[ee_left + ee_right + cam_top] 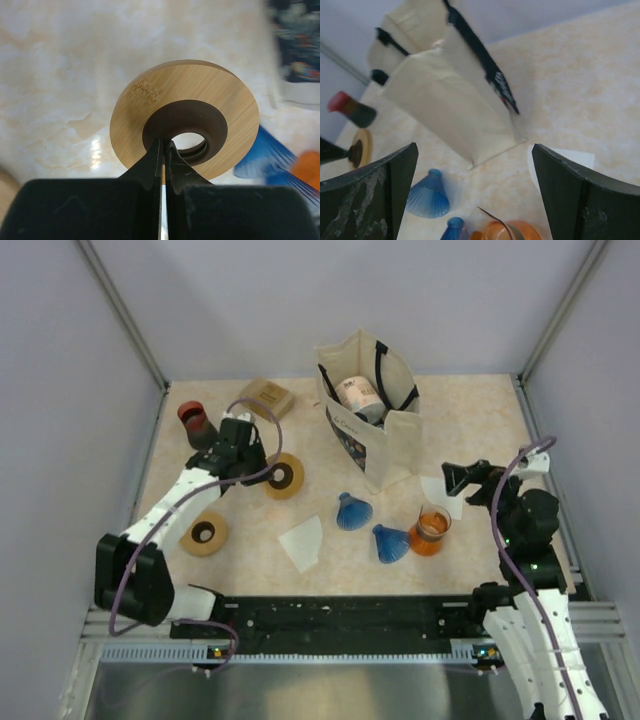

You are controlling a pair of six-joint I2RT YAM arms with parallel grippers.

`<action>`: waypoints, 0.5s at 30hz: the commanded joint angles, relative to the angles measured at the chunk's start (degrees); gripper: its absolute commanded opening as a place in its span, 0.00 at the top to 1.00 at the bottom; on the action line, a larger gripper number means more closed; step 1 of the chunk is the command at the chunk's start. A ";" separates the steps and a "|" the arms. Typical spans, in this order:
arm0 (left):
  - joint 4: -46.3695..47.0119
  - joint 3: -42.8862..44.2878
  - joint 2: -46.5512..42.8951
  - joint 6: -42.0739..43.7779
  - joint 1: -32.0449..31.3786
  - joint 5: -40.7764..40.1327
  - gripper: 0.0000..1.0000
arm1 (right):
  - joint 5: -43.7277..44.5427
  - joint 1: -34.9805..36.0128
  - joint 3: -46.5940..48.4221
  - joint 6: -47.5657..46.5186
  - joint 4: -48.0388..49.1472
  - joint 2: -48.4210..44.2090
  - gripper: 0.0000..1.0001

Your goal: Place the coffee filter in the dripper

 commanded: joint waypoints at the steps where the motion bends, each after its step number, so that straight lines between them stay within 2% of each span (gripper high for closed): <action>1: 12.08 -3.55 -11.02 3.12 -0.56 13.93 1.00 | -24.87 -0.48 -1.03 2.62 19.09 -0.49 0.06; 3: 18.84 -6.53 -14.81 3.91 -1.53 19.13 1.00 | -36.04 -0.13 -2.26 10.68 31.30 4.50 0.08; 5: 24.92 -8.48 -17.19 3.30 -3.10 21.69 1.00 | -39.51 2.76 -0.61 15.03 37.67 11.52 0.11; 7: 27.91 -8.66 -18.25 2.86 -5.21 22.14 1.00 | -36.81 10.03 4.39 9.28 32.62 17.76 0.11; 10: 28.81 -7.87 -18.34 2.24 -6.80 21.53 1.00 | -24.36 28.57 14.32 -4.87 21.97 26.12 0.12; 12: 28.02 -6.99 -18.25 2.33 -7.94 19.86 1.00 | -21.33 33.17 16.71 -5.97 23.60 30.34 0.13; 15: 28.37 -6.81 -18.34 1.81 -8.91 20.12 1.00 | -22.38 33.80 17.86 -1.14 28.88 36.85 0.20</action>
